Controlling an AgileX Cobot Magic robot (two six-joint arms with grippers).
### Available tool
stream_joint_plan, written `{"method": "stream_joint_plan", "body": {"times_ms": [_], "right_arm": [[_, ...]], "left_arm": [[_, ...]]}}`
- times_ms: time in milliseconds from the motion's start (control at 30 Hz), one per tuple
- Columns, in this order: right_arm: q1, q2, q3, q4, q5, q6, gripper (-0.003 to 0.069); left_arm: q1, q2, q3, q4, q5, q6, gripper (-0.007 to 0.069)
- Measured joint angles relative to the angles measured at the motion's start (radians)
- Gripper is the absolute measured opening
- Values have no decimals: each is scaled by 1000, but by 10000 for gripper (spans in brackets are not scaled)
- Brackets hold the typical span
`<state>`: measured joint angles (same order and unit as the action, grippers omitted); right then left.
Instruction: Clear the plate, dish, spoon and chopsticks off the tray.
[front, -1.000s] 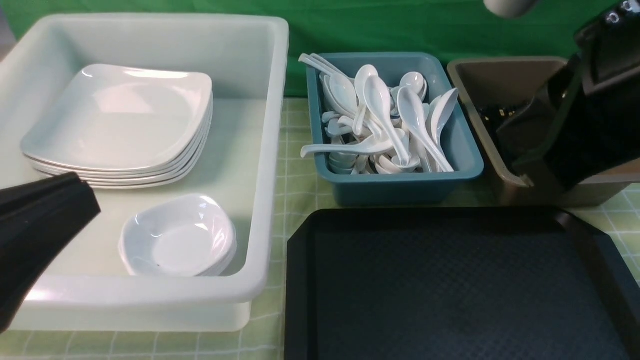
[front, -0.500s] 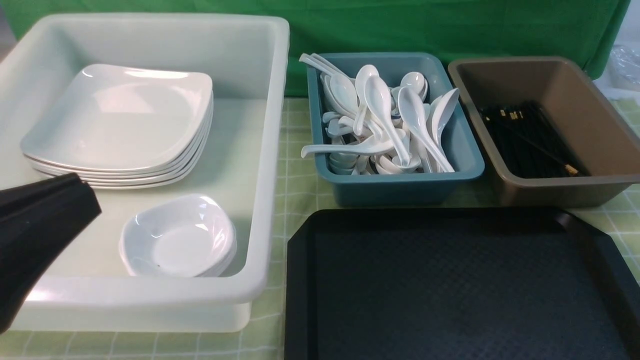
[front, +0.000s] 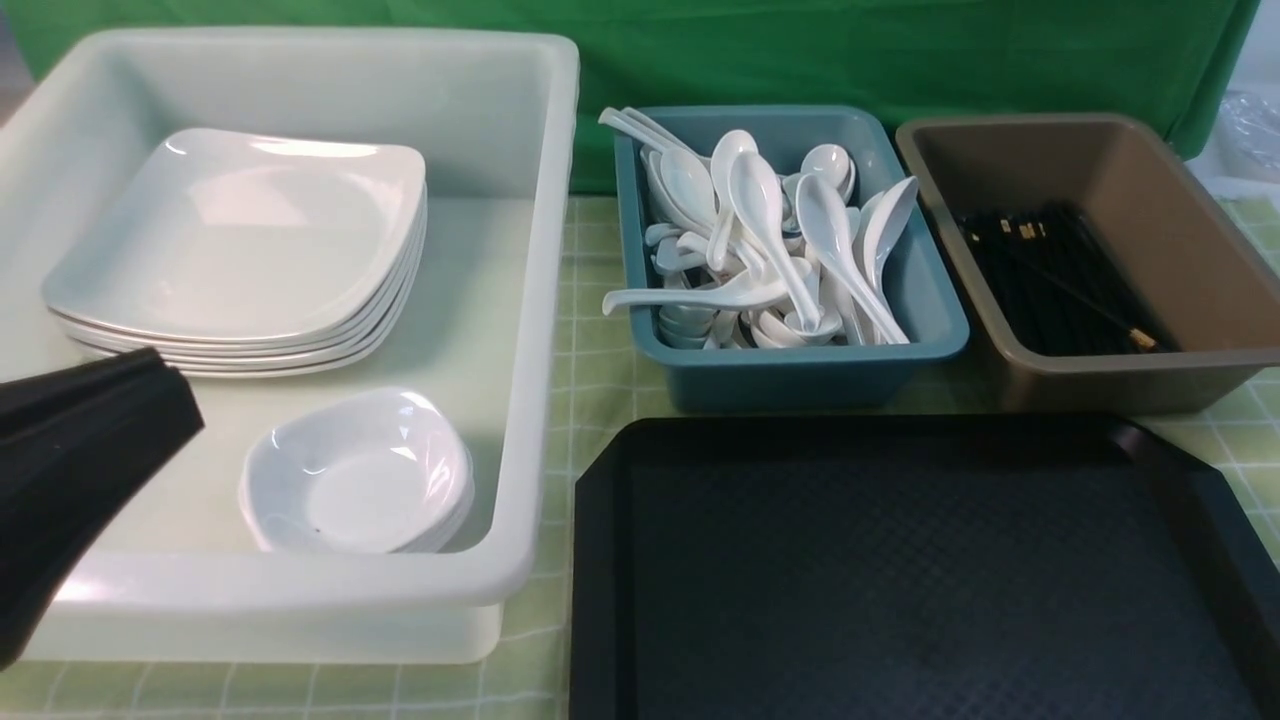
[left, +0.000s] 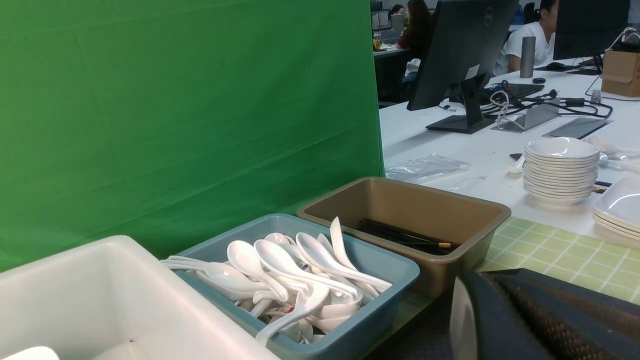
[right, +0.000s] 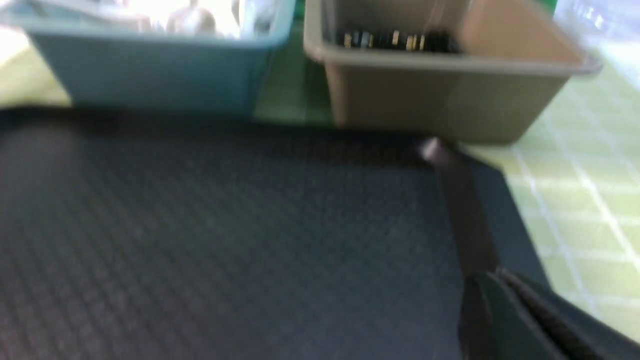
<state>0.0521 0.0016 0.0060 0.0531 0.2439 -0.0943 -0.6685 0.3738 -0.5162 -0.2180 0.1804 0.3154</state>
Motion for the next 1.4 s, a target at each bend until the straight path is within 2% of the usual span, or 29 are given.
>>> {"method": "stream_joint_plan", "body": {"times_ms": [433,967,1100,1267,1300,1333,1367,1400], "right_arm": [[-4,0,0,0,10,0,28],[-5,0,0,0,10,1,77],[-5,0,0,0,10,1,90],[-5,0,0,0,10,1,92],[-5,0,0,0,10,1,95],[-5,0,0,0,10,1,95],[-5,0,0,0,10,1,98],[-5,0,0,0,10,1,99]], "left_arm": [[0,0,0,0,1,2,21],[7,-1,11,19,-28,2,21],[119,-40,79,39,-127,-14,21],[362,-172,217,39,-159,-54,21],[439,-221,277,39,-158,-58,21],[460,-235,303,39,-158,-60,21],[533,-279,364,39,-158,-68,21],[549,-296,382,39,-158,-72,21]]}}
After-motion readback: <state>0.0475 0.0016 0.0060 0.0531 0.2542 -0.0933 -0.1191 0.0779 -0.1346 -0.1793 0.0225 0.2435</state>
